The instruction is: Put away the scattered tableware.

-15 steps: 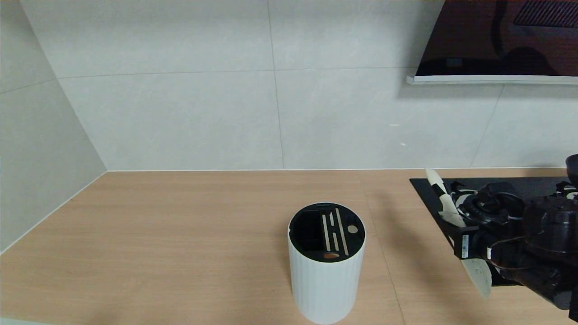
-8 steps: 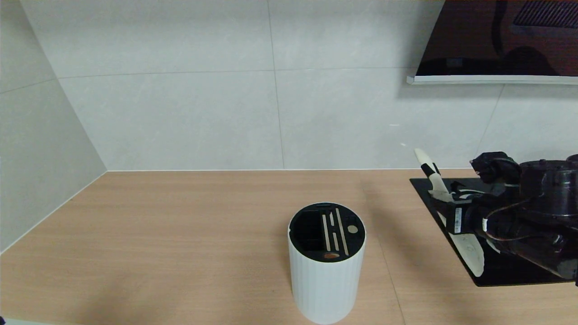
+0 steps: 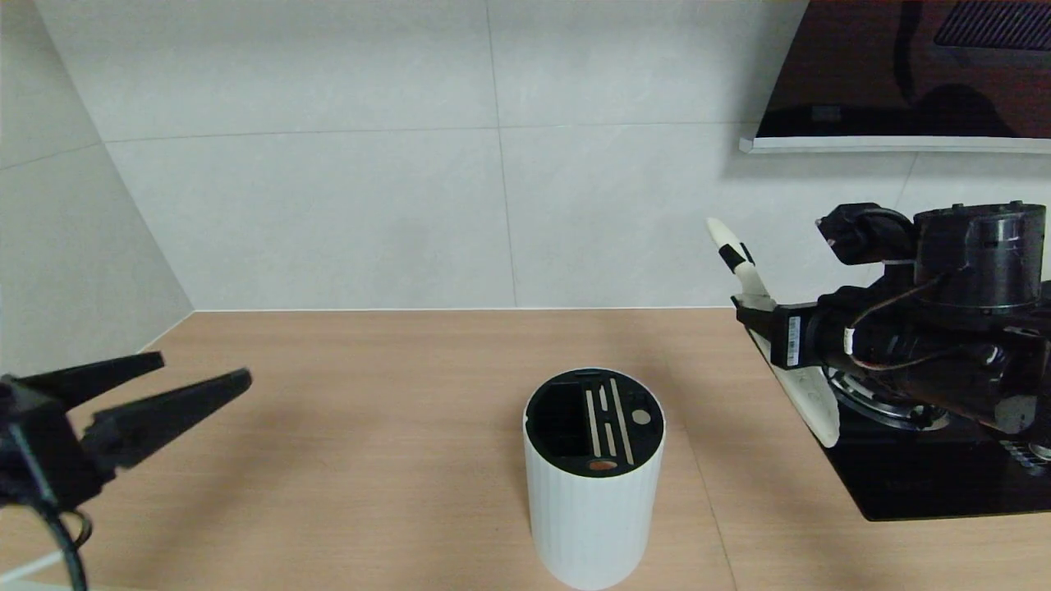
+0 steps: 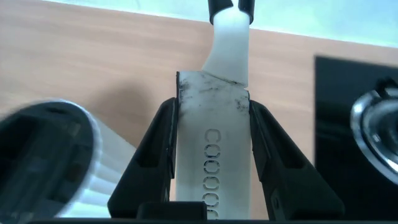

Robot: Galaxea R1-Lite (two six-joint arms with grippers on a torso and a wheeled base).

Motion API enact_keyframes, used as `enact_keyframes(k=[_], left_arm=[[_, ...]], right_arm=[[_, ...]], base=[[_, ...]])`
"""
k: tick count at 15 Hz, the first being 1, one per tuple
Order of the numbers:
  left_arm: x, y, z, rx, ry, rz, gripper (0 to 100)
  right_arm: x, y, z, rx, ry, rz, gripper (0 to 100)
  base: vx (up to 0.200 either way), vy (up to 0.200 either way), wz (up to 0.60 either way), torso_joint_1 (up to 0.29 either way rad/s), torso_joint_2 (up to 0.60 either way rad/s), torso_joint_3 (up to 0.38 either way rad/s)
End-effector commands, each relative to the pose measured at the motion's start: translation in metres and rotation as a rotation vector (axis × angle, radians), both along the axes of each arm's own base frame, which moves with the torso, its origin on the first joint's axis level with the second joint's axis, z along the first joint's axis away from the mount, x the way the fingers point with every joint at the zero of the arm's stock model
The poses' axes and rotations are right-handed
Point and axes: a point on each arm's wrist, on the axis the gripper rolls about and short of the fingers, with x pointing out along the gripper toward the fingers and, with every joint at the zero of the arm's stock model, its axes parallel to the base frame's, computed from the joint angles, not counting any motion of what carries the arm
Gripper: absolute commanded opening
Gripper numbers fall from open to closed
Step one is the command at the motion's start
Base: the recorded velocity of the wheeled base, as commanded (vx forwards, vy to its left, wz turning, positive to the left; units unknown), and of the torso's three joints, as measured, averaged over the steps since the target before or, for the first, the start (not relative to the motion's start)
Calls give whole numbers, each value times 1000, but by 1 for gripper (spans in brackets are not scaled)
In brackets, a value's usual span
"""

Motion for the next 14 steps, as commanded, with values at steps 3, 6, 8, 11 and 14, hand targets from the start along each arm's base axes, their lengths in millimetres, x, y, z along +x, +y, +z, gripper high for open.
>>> enact_keyframes(k=[3, 6, 8, 11, 14], left_arm=[[86, -37, -14, -196, 147, -105, 100], [104, -65, -24, -279, 175, -180, 100], [106, -94, -26, -409, 205, -257, 100], [105, -112, -20, -587, 246, -314, 100], [102, -114, -17, -672, 297, -367, 100]], right_arm=[[5, 29, 13, 17, -18, 77, 0], [-5, 47, 13, 86, 7, 124, 0], [-12, 58, 13, 100, 16, 161, 0], [-23, 73, 9, 110, 33, 208, 0], [-26, 77, 9, 122, 40, 223, 0]], base=[[0, 0, 0, 0, 0, 0], [0, 0, 0, 0, 0, 0], [0, 0, 0, 0, 0, 0], [0, 0, 0, 0, 0, 0], [0, 0, 0, 0, 0, 0]])
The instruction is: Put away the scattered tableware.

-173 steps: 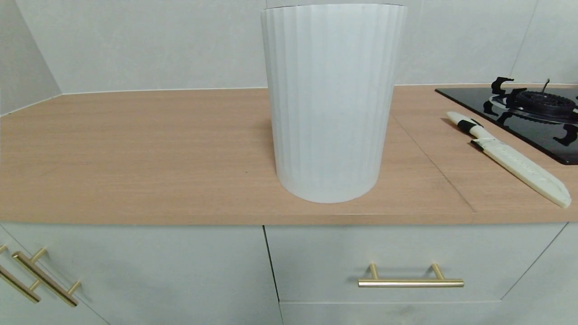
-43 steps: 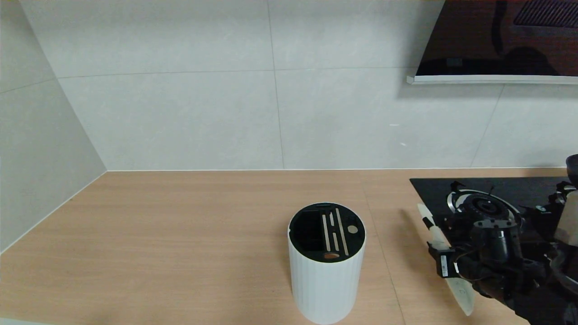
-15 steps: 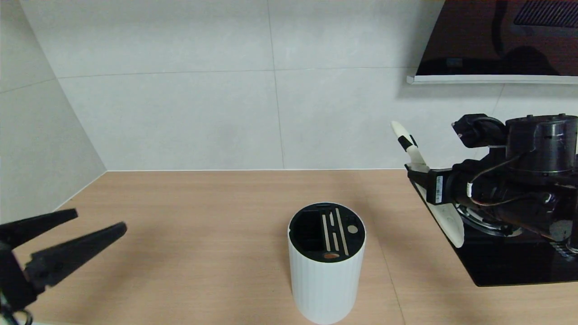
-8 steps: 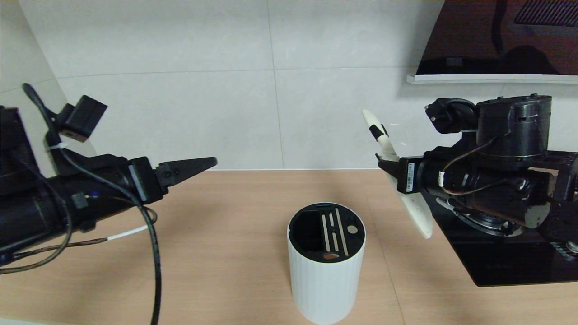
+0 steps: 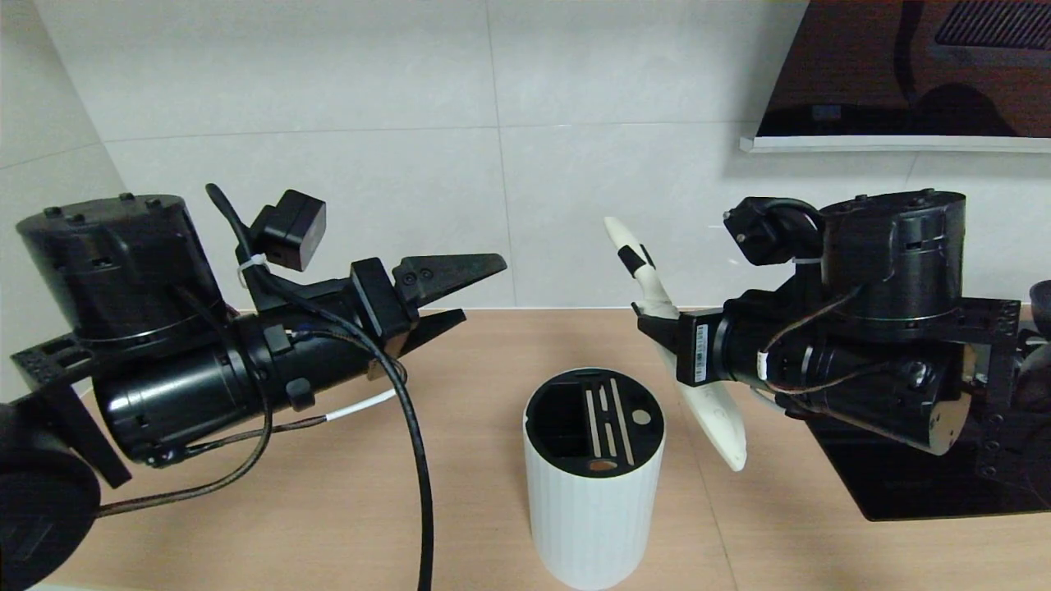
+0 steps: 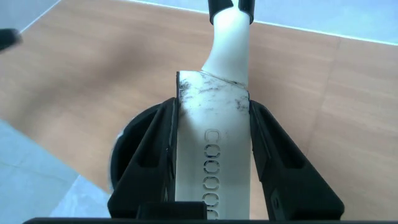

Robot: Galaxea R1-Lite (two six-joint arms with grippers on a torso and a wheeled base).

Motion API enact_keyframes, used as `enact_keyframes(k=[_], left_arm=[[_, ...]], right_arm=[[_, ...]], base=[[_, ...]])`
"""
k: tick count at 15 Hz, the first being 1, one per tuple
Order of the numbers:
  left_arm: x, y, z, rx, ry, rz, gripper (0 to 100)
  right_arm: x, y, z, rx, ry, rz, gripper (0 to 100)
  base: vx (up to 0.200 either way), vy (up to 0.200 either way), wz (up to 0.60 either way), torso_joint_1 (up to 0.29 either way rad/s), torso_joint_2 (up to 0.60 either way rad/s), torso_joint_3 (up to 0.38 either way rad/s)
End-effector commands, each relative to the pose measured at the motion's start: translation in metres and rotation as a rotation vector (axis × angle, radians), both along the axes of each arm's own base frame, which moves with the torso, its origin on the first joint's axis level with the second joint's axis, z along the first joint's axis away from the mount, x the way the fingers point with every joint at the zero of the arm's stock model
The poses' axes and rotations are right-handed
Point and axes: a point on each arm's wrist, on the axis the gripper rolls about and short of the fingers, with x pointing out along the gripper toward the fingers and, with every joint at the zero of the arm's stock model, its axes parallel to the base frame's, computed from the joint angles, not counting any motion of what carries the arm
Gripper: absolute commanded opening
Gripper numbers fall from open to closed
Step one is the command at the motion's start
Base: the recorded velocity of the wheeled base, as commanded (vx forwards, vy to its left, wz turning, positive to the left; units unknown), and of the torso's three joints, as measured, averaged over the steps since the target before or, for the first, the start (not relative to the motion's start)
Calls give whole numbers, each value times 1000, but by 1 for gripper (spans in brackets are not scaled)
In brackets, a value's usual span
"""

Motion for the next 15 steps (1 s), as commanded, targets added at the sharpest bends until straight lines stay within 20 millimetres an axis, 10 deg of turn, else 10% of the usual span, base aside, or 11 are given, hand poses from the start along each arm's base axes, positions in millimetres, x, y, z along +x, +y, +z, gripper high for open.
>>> enact_keyframes(k=[1, 15], left_arm=[[-2, -5, -2, -16, 30, -39, 100], [4, -50, -31, -115, 94, -106, 100]], right_arm=[[-5, 6, 0, 16, 9, 21, 0], [-42, 43, -3, 81, 67, 169, 0]], base=[[0, 0, 0, 0, 0, 0], [0, 0, 0, 0, 0, 0]])
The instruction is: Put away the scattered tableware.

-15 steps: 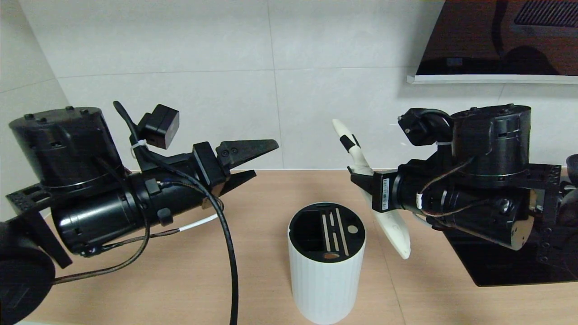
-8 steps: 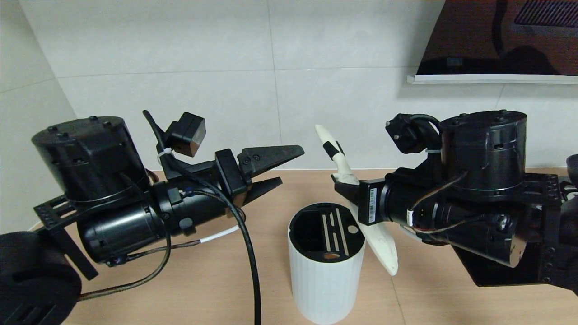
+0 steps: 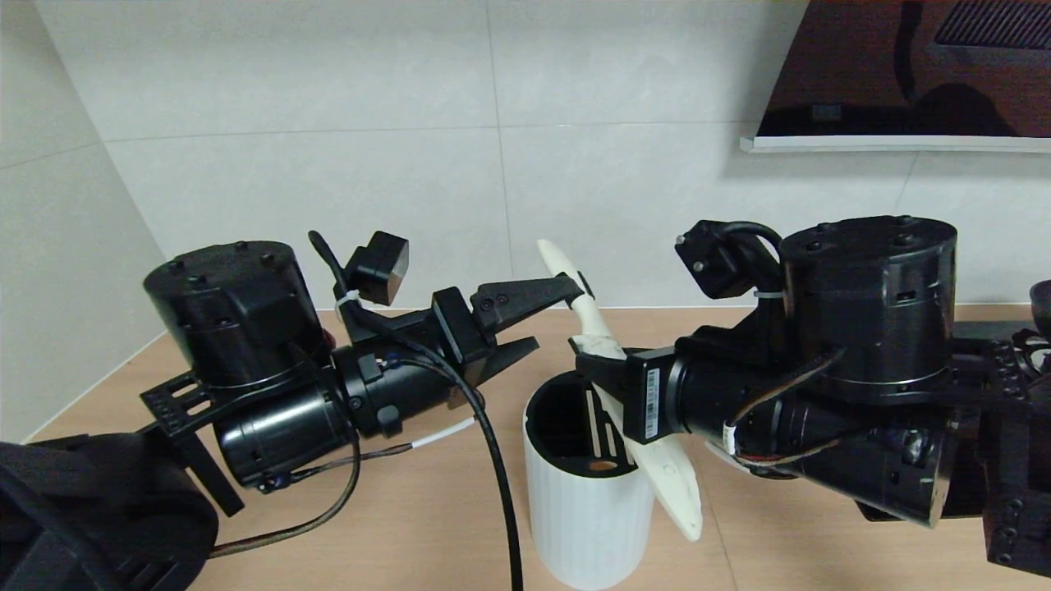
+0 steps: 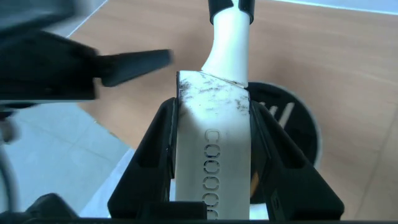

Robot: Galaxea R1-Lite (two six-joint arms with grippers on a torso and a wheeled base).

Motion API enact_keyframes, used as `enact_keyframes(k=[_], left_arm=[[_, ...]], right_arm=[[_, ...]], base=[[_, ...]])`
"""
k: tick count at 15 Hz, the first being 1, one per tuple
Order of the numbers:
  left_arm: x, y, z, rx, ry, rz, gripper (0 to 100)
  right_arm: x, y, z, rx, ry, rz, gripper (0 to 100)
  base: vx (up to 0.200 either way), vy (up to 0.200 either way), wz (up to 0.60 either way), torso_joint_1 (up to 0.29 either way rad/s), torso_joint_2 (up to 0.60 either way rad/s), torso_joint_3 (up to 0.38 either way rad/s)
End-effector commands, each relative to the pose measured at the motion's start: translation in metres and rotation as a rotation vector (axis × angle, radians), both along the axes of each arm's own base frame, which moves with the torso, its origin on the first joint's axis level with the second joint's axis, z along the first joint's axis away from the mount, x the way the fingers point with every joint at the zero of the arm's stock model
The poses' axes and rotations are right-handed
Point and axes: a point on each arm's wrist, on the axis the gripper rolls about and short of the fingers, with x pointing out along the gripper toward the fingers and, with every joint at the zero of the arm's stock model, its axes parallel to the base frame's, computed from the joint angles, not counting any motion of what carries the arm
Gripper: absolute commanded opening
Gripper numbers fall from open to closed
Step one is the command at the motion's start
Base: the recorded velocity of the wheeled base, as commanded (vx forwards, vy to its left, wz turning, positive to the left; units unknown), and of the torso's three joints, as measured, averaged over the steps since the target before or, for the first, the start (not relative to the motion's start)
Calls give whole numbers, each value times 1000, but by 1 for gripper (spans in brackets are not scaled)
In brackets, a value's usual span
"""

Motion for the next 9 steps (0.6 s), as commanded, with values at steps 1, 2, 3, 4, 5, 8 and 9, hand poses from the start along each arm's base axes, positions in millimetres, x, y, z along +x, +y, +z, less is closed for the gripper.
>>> enact_keyframes(k=[1, 2, 3, 4, 5, 8, 9], left_arm=[[3, -5, -4, 4, 12, 0, 100], [7, -8, -5, -7, 32, 19, 100], [11, -10, -5, -19, 35, 45, 100], [14, -12, -8, -21, 40, 65, 100], [16, -13, -10, -28, 32, 69, 100], [17, -14, -11, -31, 26, 74, 100], [17, -14, -11, -31, 26, 74, 100]], right_arm=[[-4, 5, -3, -6, 8, 20, 0], [-6, 9, -5, -11, 12, 32, 0], [-7, 9, -6, -12, 13, 36, 0], [-8, 9, -6, -12, 15, 38, 0], [-10, 11, -6, -9, 20, 44, 0], [-14, 14, -8, -8, 26, 62, 0], [-14, 14, -8, -8, 26, 62, 0]], base=[[0, 0, 0, 0, 0, 0], [0, 0, 0, 0, 0, 0], [0, 0, 0, 0, 0, 0], [0, 0, 0, 0, 0, 0], [0, 0, 0, 0, 0, 0], [0, 0, 0, 0, 0, 0], [0, 0, 0, 0, 0, 0]])
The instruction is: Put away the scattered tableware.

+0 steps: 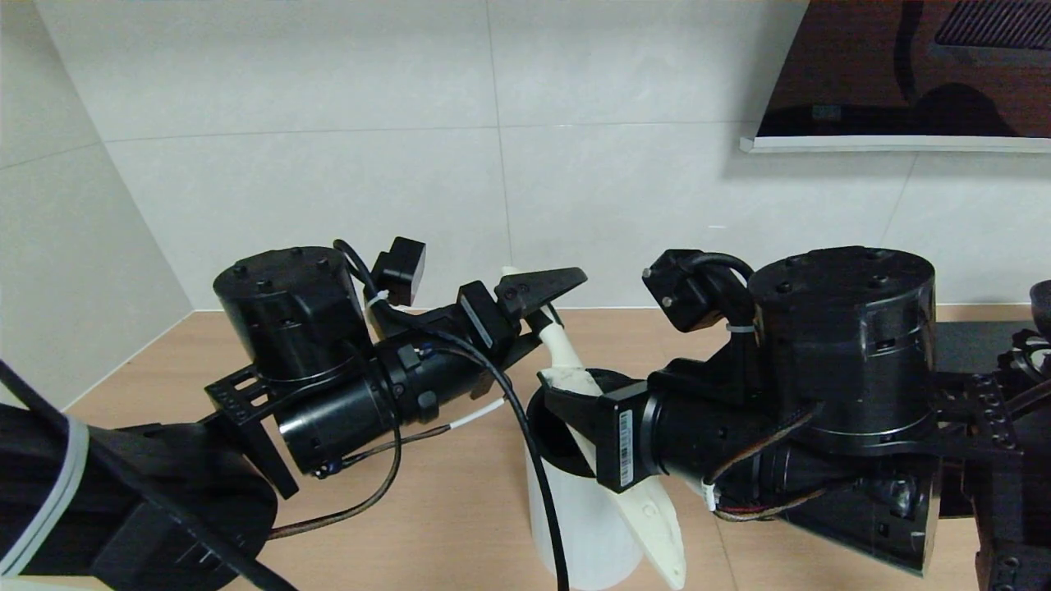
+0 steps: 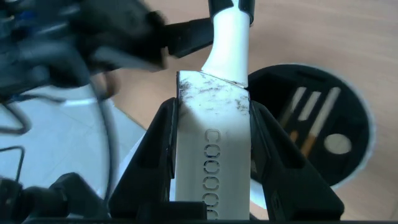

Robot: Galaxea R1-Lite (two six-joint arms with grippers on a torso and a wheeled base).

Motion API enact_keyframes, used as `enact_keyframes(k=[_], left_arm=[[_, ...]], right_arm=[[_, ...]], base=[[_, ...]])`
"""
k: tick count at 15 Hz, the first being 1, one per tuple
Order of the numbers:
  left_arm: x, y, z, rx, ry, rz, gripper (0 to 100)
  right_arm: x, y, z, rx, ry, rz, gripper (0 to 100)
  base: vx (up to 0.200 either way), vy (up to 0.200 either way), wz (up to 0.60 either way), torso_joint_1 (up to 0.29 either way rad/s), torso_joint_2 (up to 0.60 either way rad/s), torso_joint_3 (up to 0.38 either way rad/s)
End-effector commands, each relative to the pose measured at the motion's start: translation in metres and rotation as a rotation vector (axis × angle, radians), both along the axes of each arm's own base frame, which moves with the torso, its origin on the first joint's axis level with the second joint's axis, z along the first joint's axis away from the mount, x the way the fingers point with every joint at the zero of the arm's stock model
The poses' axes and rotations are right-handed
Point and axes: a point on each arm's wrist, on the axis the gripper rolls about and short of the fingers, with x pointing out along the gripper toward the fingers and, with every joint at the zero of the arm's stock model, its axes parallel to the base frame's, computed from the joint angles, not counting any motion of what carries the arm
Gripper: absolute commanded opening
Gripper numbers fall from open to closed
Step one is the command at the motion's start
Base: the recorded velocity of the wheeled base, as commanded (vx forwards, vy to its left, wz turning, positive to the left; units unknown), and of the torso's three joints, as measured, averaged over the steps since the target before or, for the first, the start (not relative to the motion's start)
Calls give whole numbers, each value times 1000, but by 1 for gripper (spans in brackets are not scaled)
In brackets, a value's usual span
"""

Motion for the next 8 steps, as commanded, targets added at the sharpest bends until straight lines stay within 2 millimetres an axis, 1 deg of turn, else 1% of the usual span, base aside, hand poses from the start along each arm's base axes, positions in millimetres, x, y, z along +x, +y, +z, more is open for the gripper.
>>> enact_keyframes(k=[1, 4, 5, 8], left_arm=[[1, -1, -3, 6, 8, -1, 100], [3, -2, -7, 13, 19, 0, 100], [3, -2, -7, 13, 19, 0, 0], [3, -2, -7, 12, 19, -6, 0]], right_arm=[[-1, 1, 0, 0, 0, 3, 0], [0, 1, -1, -4, 2, 3, 0], [-1, 1, -1, -4, 2, 3, 0], [0, 1, -2, -6, 4, 1, 0]], base=[[0, 0, 0, 0, 0, 0], [0, 0, 0, 0, 0, 0], [0, 0, 0, 0, 0, 0], [0, 0, 0, 0, 0, 0]])
